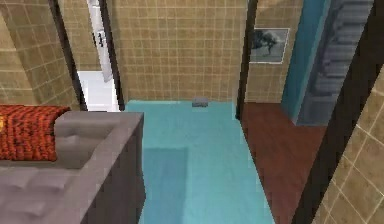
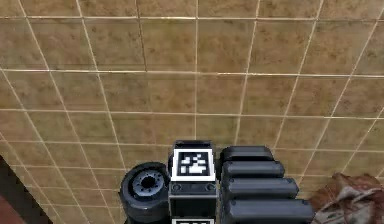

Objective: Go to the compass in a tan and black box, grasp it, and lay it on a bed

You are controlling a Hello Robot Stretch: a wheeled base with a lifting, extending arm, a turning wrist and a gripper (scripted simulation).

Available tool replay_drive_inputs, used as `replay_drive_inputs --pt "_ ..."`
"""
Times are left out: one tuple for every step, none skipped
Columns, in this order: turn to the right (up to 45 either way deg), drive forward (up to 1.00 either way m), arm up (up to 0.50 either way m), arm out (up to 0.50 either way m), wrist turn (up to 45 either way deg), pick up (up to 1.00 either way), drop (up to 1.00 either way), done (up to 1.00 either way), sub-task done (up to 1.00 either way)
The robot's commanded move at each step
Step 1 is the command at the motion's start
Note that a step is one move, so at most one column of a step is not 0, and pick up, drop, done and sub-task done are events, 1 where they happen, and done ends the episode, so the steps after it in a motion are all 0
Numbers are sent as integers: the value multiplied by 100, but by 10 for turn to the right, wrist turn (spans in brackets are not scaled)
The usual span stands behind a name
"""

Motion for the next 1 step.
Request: replay_drive_inputs --pt "0 100 0 0 0 0 0 0 0"
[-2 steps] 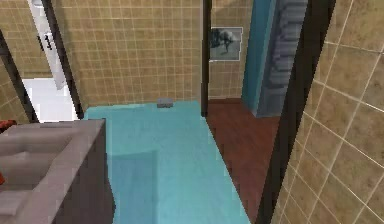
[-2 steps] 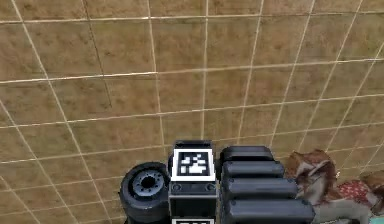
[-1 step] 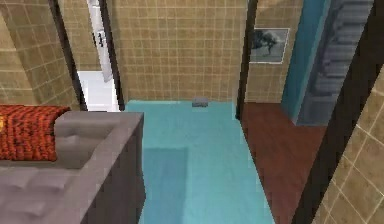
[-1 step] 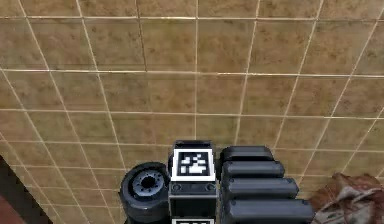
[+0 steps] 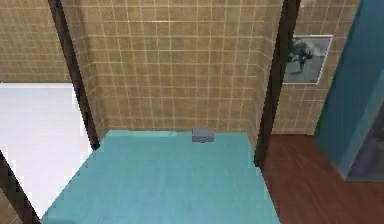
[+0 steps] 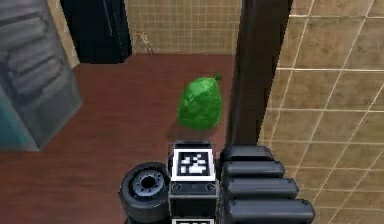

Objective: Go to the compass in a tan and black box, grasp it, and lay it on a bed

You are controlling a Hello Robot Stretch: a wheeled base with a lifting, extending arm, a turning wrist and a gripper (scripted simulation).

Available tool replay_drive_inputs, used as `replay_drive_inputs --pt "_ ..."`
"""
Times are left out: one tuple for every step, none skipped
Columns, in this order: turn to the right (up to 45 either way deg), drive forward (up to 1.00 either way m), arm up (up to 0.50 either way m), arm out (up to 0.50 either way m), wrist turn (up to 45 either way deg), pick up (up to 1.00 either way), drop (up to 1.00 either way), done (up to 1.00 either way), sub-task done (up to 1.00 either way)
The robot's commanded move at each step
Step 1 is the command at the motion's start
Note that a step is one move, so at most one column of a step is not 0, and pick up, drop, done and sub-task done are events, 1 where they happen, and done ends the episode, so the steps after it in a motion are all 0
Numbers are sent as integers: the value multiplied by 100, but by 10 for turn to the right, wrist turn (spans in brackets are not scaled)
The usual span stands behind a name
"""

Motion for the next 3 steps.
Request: replay_drive_inputs --pt "-30 0 0 0 0 0 0 0 0" --pt "0 45 0 0 0 0 0 0 0" --pt "-360 0 0 0 0 0 0 0 0"
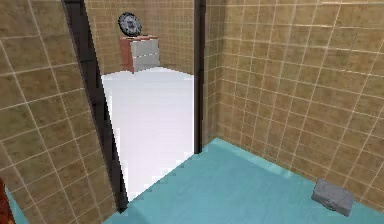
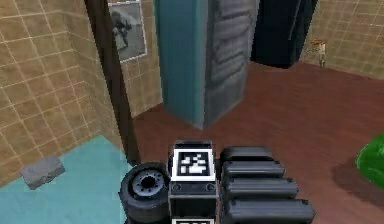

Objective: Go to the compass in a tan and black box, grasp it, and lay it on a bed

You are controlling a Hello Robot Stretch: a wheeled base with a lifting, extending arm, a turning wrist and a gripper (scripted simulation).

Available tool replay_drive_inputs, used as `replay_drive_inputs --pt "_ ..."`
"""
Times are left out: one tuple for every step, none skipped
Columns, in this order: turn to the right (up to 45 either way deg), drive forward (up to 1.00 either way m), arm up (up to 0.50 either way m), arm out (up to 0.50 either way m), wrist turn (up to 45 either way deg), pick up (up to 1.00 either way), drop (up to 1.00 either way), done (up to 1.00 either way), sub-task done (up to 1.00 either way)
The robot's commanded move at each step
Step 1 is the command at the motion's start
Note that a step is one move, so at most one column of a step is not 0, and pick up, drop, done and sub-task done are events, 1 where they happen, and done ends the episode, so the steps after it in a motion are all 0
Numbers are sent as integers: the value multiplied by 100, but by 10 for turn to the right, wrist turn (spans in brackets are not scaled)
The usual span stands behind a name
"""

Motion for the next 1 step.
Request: replay_drive_inputs --pt "0 30 0 0 0 0 0 0 0"
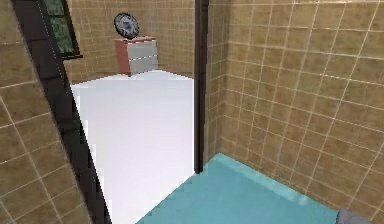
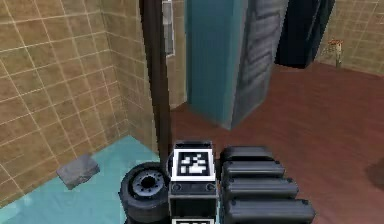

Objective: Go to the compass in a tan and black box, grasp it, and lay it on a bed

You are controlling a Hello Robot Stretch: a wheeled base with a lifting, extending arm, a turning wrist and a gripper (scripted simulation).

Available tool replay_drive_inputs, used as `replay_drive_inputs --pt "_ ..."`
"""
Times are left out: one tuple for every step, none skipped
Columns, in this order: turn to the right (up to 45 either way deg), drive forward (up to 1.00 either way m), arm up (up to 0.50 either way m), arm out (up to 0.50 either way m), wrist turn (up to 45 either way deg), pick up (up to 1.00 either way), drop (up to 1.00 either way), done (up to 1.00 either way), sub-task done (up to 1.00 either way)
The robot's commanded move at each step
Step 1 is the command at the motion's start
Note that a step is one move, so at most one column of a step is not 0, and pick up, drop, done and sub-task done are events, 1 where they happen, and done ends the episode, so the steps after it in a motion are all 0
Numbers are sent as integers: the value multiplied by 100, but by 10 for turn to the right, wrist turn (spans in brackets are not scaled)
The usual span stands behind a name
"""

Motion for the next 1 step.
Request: replay_drive_inputs --pt "0 100 0 0 0 0 0 0 0"
